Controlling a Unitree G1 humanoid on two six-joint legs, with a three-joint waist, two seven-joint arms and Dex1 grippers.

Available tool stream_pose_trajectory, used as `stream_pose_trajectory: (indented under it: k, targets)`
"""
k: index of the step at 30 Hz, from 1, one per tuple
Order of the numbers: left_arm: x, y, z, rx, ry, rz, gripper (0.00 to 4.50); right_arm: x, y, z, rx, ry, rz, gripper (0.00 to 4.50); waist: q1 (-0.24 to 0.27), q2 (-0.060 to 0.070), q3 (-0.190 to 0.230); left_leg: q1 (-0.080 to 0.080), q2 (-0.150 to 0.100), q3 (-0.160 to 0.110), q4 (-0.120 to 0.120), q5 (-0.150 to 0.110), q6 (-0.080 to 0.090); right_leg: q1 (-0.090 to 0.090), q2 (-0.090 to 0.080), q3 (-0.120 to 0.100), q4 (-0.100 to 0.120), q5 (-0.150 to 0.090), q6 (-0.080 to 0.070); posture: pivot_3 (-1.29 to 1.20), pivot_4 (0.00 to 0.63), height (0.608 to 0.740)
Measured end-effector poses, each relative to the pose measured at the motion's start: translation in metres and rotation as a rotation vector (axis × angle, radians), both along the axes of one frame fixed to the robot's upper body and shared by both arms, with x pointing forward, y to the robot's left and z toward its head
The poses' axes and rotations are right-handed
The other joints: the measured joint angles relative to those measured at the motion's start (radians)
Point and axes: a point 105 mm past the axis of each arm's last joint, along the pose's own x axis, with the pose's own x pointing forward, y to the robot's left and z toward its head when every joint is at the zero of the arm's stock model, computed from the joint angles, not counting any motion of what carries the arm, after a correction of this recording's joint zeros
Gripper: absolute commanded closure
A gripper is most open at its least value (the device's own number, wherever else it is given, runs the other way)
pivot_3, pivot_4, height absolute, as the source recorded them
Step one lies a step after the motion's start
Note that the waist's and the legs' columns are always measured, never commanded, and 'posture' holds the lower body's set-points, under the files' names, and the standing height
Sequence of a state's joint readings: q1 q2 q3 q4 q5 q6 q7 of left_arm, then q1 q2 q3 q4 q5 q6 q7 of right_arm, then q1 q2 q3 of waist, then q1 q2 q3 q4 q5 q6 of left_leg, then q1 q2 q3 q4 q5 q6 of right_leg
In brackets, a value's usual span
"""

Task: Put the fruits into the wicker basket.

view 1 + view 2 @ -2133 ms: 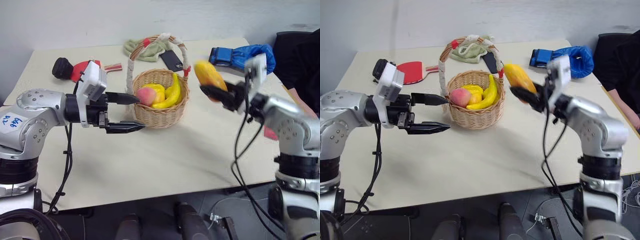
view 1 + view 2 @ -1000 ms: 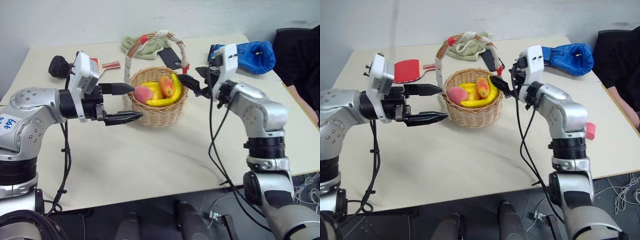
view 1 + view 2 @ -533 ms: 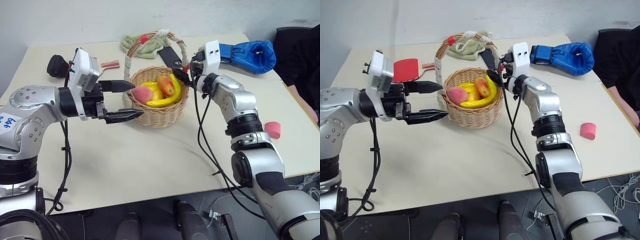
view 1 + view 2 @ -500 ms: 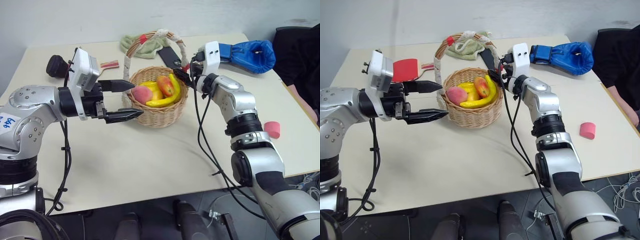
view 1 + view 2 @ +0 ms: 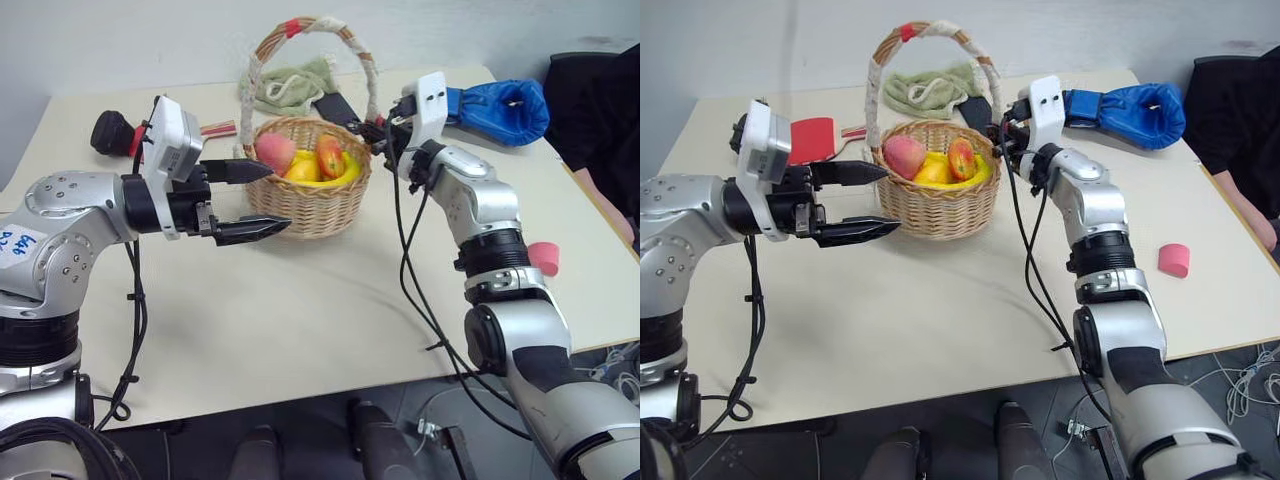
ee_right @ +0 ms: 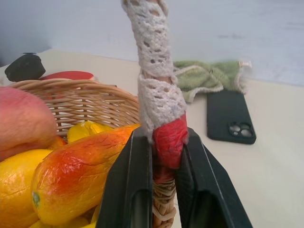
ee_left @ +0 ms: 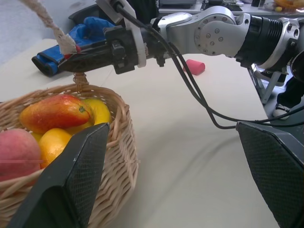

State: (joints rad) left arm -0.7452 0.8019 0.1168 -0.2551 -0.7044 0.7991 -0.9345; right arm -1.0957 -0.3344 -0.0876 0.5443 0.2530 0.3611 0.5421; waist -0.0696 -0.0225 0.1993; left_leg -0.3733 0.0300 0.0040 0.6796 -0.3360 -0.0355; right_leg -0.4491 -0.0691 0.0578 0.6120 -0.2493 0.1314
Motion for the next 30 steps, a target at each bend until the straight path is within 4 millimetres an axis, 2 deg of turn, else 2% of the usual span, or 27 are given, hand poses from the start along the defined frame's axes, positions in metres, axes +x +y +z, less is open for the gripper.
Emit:
stream_pose_trajectory:
  k: [2,6,10,12,18,20,21,25,30]
  targets:
    - [0.001,-0.002,0.001,-0.008,0.003,-0.010,0.00,-0.008,-0.028,0.004,-0.035,-0.032,-0.068,4.22,0.013,0.000,0.000,0.000,-0.001,0.001,0.000,0.000,-0.001,0.000,-0.001,0.000,-0.001,0.000,0.000,0.00,0.150,0.740]
    - [0.005,-0.003,-0.002,-0.022,0.029,-0.016,0.00,-0.035,-0.109,-0.001,-0.101,-0.051,-0.284,4.22,0.037,0.000,0.000,-0.001,-0.001,0.003,0.000,-0.001,0.000,0.000,-0.001,0.000,-0.004,0.000,0.000,0.00,0.150,0.740]
    - [0.005,-0.010,-0.005,-0.035,0.041,-0.058,0.00,-0.061,-0.161,-0.011,-0.106,-0.033,-0.446,4.22,0.038,0.000,0.000,0.000,-0.001,0.005,0.001,-0.003,0.004,0.000,0.000,0.001,-0.004,0.000,0.001,0.00,0.150,0.740]
    - [0.007,-0.011,-0.007,-0.038,0.052,-0.064,0.00,-0.069,-0.175,-0.015,-0.103,-0.020,-0.502,4.22,0.032,0.000,0.000,0.003,-0.001,0.007,0.001,-0.003,0.004,0.000,0.000,0.003,-0.002,0.001,0.001,0.00,0.150,0.740]
    - [0.010,-0.019,-0.004,-0.044,0.043,-0.103,0.00,-0.078,-0.199,-0.031,-0.097,-0.003,-0.615,4.22,0.022,0.000,0.000,0.005,-0.001,0.006,0.002,0.000,0.006,0.001,0.001,0.005,-0.001,0.002,0.001,0.00,0.150,0.740]
    - [0.010,-0.020,-0.004,-0.041,0.041,-0.113,0.00,-0.082,-0.209,-0.033,-0.079,-0.002,-0.658,3.48,0.021,0.000,0.000,0.005,-0.001,0.006,0.002,0.000,0.006,0.002,0.001,0.005,-0.001,0.002,0.001,0.00,0.150,0.740]
    - [0.010,-0.020,-0.004,-0.043,0.043,-0.114,0.00,-0.084,-0.212,-0.035,-0.073,0.004,-0.666,3.28,0.021,0.000,0.000,0.005,-0.001,0.005,0.002,0.000,0.006,0.002,0.001,0.004,-0.001,0.002,0.001,0.00,0.150,0.740]
    - [0.010,-0.020,-0.005,-0.044,0.047,-0.121,0.00,-0.094,-0.215,-0.046,-0.058,0.057,-0.628,1.86,0.021,0.001,0.000,0.003,-0.001,0.005,0.001,0.000,0.006,0.002,0.001,0.004,0.000,0.002,0.001,0.00,0.150,0.740]
    - [0.009,-0.020,-0.005,-0.042,0.053,-0.132,0.00,-0.129,-0.227,-0.031,-0.143,0.068,-0.591,0.18,0.038,0.001,0.000,0.003,-0.001,0.005,0.001,0.000,0.007,0.002,0.001,0.004,-0.001,0.002,0.001,0.00,0.150,0.740]
